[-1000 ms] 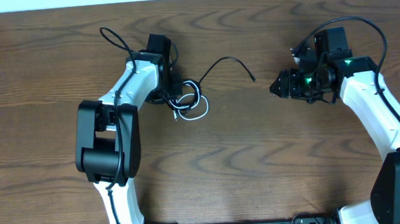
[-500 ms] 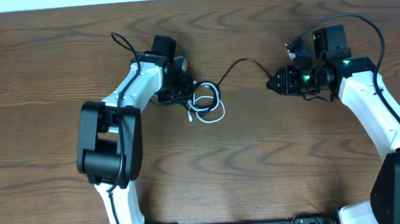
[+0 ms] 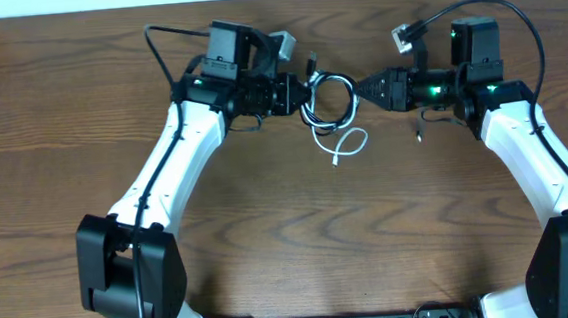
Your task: Untangle cables
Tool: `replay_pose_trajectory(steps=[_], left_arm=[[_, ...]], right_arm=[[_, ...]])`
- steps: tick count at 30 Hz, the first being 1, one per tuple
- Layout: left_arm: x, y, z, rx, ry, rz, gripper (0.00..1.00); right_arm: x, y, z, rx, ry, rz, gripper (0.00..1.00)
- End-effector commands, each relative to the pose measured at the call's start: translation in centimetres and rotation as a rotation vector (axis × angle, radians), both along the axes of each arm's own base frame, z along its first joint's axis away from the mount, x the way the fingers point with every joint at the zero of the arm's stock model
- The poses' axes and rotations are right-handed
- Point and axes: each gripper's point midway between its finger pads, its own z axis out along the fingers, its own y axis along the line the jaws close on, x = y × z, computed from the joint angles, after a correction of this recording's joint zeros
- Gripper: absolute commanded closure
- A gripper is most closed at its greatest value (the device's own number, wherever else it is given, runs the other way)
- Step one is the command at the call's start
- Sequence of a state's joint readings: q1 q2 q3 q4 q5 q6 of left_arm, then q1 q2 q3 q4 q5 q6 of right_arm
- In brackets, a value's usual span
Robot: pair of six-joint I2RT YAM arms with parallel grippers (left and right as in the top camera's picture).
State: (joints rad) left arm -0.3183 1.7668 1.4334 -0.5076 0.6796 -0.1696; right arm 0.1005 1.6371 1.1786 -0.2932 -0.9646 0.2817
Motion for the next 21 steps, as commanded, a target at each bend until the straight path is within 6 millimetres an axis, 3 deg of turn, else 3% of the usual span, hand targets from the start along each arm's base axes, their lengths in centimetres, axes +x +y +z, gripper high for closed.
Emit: replay_pose_trajectory(steps=[1,8,12,15,21], left_arm=[[0.0,-0.8,0.2,0.005,-0.022,-0.015,0.93],[1.7,1.2,-1.5,0.146,-0.049,0.108,0.93],[1.8,1.1,-1.4,0.124,-0.020,0.146,0.93],[1.6,0.9,-1.4,0.091,0.029,0.182,0.93],[-0.1,-1.0,0.2,-0.094,0.167,0.123,0.93]], right_arm=[[-1.4,1.5,2.2,0.094,0.008,0.074,0.66],[-1.1,1.8,2.7,0.110,0.011,0.067,0.66],[-1.5,3.2,2.1,0.098,0.061,0.058,0.67],[-1.2,4.5,0.5,0.028,0.134,-0.034,0.69],[-1.0,5.6,-0.7,-0.035,0.153,-0.097,0.69]])
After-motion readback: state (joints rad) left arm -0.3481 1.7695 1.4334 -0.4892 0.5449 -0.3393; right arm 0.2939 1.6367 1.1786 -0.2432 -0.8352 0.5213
